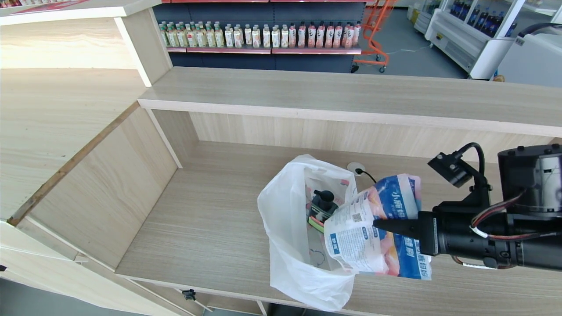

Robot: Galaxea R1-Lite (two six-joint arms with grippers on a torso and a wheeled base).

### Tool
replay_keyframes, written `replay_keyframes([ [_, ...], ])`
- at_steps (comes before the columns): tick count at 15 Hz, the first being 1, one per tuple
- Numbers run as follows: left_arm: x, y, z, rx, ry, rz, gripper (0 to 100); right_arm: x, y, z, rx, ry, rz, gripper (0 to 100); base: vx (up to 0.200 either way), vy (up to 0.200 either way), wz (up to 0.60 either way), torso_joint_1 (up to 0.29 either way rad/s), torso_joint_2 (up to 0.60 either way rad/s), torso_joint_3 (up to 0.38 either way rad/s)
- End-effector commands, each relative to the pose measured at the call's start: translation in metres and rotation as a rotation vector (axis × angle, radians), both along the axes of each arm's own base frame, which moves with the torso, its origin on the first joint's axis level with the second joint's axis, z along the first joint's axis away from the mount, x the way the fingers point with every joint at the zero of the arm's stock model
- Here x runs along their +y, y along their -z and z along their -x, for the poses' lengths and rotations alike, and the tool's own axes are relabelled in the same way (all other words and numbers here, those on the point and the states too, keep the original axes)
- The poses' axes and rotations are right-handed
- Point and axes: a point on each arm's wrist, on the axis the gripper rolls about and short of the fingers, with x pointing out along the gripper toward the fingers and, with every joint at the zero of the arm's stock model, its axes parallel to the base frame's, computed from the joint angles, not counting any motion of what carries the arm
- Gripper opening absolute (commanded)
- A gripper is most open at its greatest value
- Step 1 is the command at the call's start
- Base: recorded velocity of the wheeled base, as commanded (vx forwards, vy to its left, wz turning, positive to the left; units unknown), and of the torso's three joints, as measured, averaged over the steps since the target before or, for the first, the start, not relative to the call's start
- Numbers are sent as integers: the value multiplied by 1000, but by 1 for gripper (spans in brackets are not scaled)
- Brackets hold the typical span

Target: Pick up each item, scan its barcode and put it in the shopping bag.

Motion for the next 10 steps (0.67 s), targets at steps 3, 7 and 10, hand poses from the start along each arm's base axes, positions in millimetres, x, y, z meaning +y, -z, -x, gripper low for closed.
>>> replay_keyframes([
  [3, 0, 0, 0, 0, 0, 0, 100, 5, 9, -7, 69, 15, -11, 0, 0, 0, 0, 0, 0, 0],
  [7, 0, 0, 0, 0, 0, -1, 100, 14, 20, -24, 67, 14, -13, 0, 0, 0, 0, 0, 0, 0],
  [10, 0, 0, 0, 0, -2, 0, 100, 20, 30, -33, 79, 12, -5, 0, 0, 0, 0, 0, 0, 0],
])
